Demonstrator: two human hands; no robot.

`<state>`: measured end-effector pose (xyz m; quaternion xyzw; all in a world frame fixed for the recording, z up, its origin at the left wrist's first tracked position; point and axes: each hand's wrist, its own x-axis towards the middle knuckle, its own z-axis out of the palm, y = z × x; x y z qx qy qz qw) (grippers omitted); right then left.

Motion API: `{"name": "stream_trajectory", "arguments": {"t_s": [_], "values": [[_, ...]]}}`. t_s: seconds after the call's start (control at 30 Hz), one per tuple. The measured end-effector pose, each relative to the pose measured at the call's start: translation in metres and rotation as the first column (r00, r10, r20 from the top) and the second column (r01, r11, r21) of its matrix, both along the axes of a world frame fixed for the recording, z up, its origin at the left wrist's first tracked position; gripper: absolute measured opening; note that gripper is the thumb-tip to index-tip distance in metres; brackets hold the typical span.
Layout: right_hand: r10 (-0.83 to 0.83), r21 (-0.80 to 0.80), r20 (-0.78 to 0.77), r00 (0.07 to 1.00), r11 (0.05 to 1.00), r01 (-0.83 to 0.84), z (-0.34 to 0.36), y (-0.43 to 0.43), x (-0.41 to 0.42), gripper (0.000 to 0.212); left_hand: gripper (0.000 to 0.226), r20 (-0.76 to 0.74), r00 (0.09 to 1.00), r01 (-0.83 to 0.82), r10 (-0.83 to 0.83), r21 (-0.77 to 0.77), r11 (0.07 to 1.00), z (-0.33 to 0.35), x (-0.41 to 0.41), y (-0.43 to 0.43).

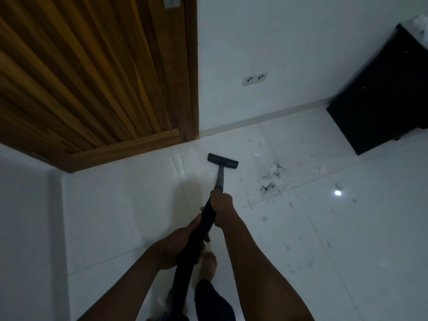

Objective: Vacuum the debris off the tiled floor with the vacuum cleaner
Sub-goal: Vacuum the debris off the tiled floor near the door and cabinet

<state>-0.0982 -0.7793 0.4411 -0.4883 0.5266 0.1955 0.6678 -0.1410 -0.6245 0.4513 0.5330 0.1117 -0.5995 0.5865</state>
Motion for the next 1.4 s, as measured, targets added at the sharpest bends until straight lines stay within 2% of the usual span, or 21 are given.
{"name": "stream_trajectory", "arguments": {"t_s": [0.13,0.23,0.4,0.5,0.63,0.77,0.83,0.9,1.0,1.1,1.17,1.23,1.3,1.4], "values": [[0.12,-0.039,-0.003,0.993,0.992,-0.12,-0.006,-0.009,0.021,0.026,0.073,0.007,1.0,-0.031,0.03,0.03,0.999,-0.005,0.013,-0.015],[0.109,0.018,-0.047,0.993,0.994,-0.108,-0.007,-0.014,0.038,0.032,0.069,0.01,0.998,-0.071,0.07,0.085,0.994,-0.01,0.024,-0.025],[0.144,-0.003,-0.066,0.987,0.989,-0.145,-0.022,-0.029,0.074,0.027,0.052,0.011,0.978,-0.207,0.207,0.131,0.97,-0.028,0.047,-0.046],[0.133,-0.044,-0.031,0.991,0.99,-0.134,-0.027,-0.036,0.088,0.018,0.052,0.067,0.976,-0.216,0.209,0.141,0.966,-0.032,0.057,-0.054],[0.136,-0.034,-0.04,0.99,0.99,-0.137,-0.029,-0.04,0.092,0.007,0.052,0.015,0.981,-0.195,0.194,0.099,0.976,-0.038,0.063,-0.051],[0.15,0.003,-0.04,0.988,0.989,-0.15,-0.034,-0.039,0.085,0.026,0.054,0.036,0.991,-0.133,0.129,0.145,0.98,-0.039,0.058,-0.049],[0.144,0.003,-0.016,0.989,0.99,-0.144,-0.029,-0.036,0.087,0.029,0.054,0.063,0.982,-0.186,0.178,0.149,0.971,-0.036,0.056,-0.05],[0.12,0.007,0.015,0.993,0.993,-0.12,-0.023,-0.031,0.087,0.023,0.056,0.033,0.964,-0.265,0.263,0.119,0.957,-0.03,0.058,-0.049],[0.085,0.028,0.015,0.996,0.996,-0.086,-0.011,-0.02,0.071,0.013,0.055,-0.042,0.973,-0.226,0.228,0.048,0.973,-0.012,0.055,-0.034],[0.062,0.037,0.012,0.998,0.997,-0.063,-0.003,-0.003,0.037,0.014,0.056,-0.056,0.994,-0.09,0.09,0.012,0.996,-0.001,0.041,-0.009],[0.072,0.036,0.026,0.997,0.997,-0.073,0.0,0.009,0.019,0.016,0.061,-0.028,0.999,-0.043,0.044,0.042,0.998,0.002,0.029,0.007],[0.11,0.004,0.045,0.993,0.994,-0.11,0.006,0.022,0.006,0.018,0.063,0.034,0.998,-0.057,0.054,0.099,0.993,0.008,0.014,0.021],[0.075,0.019,0.05,0.996,0.997,-0.076,0.015,0.037,-0.007,0.015,0.062,0.079,0.995,-0.075,0.066,0.108,0.991,0.016,-0.001,0.032],[-0.014,0.034,0.091,0.996,0.999,0.011,0.034,0.064,-0.033,0.011,0.057,0.049,0.992,-0.119,0.116,0.069,0.99,0.034,-0.023,0.051]]}}
